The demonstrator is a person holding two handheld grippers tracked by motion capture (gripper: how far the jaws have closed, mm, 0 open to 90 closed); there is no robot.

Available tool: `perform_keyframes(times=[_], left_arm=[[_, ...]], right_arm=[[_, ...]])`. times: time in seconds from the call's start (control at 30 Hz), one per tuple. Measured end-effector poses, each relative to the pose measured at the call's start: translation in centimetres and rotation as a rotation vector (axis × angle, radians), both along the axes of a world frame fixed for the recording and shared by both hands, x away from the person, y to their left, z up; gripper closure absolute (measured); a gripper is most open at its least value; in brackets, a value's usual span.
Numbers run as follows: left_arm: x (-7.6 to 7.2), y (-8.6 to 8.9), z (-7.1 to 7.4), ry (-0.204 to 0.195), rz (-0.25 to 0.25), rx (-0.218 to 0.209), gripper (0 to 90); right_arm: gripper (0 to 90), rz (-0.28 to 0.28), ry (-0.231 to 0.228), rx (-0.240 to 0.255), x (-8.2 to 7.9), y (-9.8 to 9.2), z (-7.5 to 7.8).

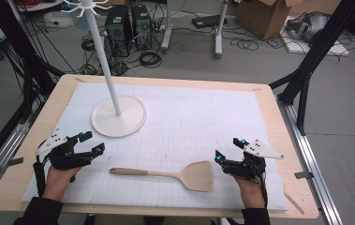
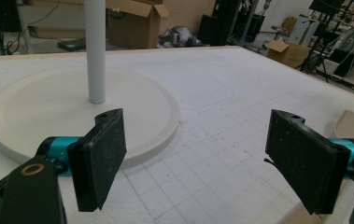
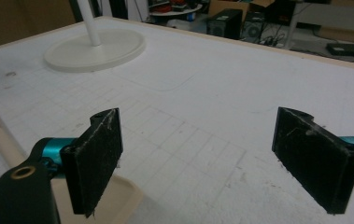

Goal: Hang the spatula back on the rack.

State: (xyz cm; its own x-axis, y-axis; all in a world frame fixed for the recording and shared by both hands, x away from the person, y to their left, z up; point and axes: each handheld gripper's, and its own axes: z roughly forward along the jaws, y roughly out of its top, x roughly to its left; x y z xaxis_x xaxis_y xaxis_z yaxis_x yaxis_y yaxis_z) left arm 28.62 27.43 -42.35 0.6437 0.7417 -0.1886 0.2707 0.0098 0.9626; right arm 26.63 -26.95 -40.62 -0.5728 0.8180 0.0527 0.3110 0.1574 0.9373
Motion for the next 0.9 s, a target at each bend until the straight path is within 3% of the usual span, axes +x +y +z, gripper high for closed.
perform_keyframes(times=[0.37, 0.57, 0.6, 0.7, 0.87, 0.9], left_arm=[[-0.4, 0.1, 0.3, -0.024, 0.029, 0.015, 20.6], [-0.8, 0.3, 0.4, -0.028, 0.035, 0.028, 20.8], [-0.8, 0.4, 0.4, -0.025, 0.041, 0.03, 20.9], [-0.9, 0.5, 0.3, -0.025, 0.038, 0.022, 20.9], [-0.9, 0.6, 0.1, -0.017, 0.036, 0.021, 21.4], [-0.9, 0.7, 0.1, -0.018, 0.036, 0.019, 21.4]], right_arm=[[15.3, 0.119, 0.012, -0.018, 0.2, 2.3, 1.0], [16.1, 0.224, 0.036, -0.056, 0.8, 4.9, 1.8], [16.1, 0.262, 0.054, -0.074, 1.0, 6.0, 1.9], [17.0, 0.284, 0.064, -0.089, 1.1, 6.8, 1.9], [22.7, 0.395, 0.094, -0.137, 1.7, 10.0, 1.9], [22.7, 0.395, 0.094, -0.137, 1.7, 10.0, 1.9]])
